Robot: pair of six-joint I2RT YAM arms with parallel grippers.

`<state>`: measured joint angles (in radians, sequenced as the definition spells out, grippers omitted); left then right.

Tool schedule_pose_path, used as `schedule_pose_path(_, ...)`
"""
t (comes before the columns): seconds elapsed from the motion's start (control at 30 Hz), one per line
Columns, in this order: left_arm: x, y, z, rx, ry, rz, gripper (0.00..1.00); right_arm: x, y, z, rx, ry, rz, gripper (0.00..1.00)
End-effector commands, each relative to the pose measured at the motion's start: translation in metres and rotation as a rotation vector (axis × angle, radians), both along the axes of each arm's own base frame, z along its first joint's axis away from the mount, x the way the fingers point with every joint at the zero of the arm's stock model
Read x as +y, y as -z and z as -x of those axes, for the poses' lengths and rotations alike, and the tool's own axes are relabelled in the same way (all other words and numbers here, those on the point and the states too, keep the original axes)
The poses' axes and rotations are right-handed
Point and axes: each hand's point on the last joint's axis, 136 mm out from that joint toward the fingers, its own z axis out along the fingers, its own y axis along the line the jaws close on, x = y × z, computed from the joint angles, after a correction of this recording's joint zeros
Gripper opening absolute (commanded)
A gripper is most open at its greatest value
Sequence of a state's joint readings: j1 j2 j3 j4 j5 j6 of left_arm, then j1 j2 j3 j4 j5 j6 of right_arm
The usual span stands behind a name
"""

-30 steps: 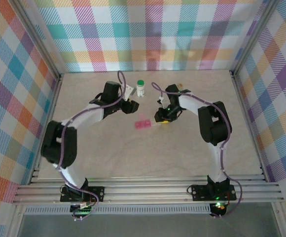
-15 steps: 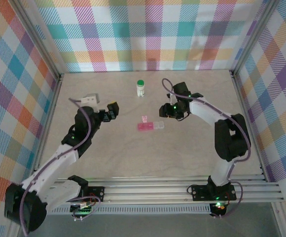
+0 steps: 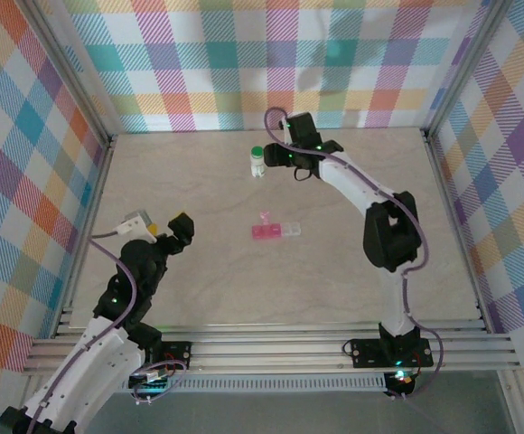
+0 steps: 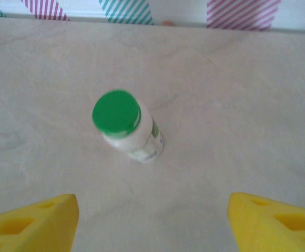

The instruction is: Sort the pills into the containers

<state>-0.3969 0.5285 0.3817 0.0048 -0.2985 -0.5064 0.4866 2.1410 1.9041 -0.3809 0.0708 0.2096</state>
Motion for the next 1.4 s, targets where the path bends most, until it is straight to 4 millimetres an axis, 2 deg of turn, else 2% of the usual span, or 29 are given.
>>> schedule_pose_path(0.0, -0.009, 0.012, 0.002, 0.036, 0.048, 0.021, 1.0, 0.02, -0.006, -0.023, -0.071, -0.035, -0.013, 0.82)
schedule_pose_path(0.1, -0.01, 0.017, 0.0, 0.06, 0.053, 0.007, 1.0, 0.03, 0.004, -0.036, -0.077, -0.048, -0.013, 0.84)
schedule_pose_path(0.23, -0.016, 0.015, 0.0, 0.066, 0.082, 0.02, 1.0, 0.045, 0.019, -0.049, -0.087, -0.096, -0.023, 0.83)
schedule_pose_path(0.43, -0.014, 0.013, 0.003, 0.07, 0.074, 0.03, 1.0, 0.067, 0.033, -0.056, -0.104, -0.21, -0.037, 0.83)
schedule_pose_path(0.67, -0.013, 0.012, 0.004, 0.068, 0.074, 0.032, 1.0, 0.071, 0.06, -0.062, -0.087, -0.229, -0.01, 0.79)
schedule_pose_path(0.87, -0.013, 0.012, 0.005, 0.069, 0.075, 0.033, 1.0, 0.078, 0.054, -0.067, -0.115, -0.255, -0.028, 0.69)
schedule_pose_path(1.0, -0.013, 0.01, 0.005, 0.069, 0.075, 0.033, 1.0, 0.078, 0.058, -0.066, -0.098, -0.249, -0.031, 0.61)
schedule_pose_path(1.2, -0.012, 0.01, 0.006, 0.068, 0.071, 0.035, 1.0, 0.079, 0.057, -0.061, -0.078, -0.268, -0.04, 0.45)
schedule_pose_path(1.37, -0.011, 0.013, 0.005, 0.076, 0.06, 0.03, 1.0, 0.082, 0.032, -0.052, -0.088, -0.302, -0.067, 0.37)
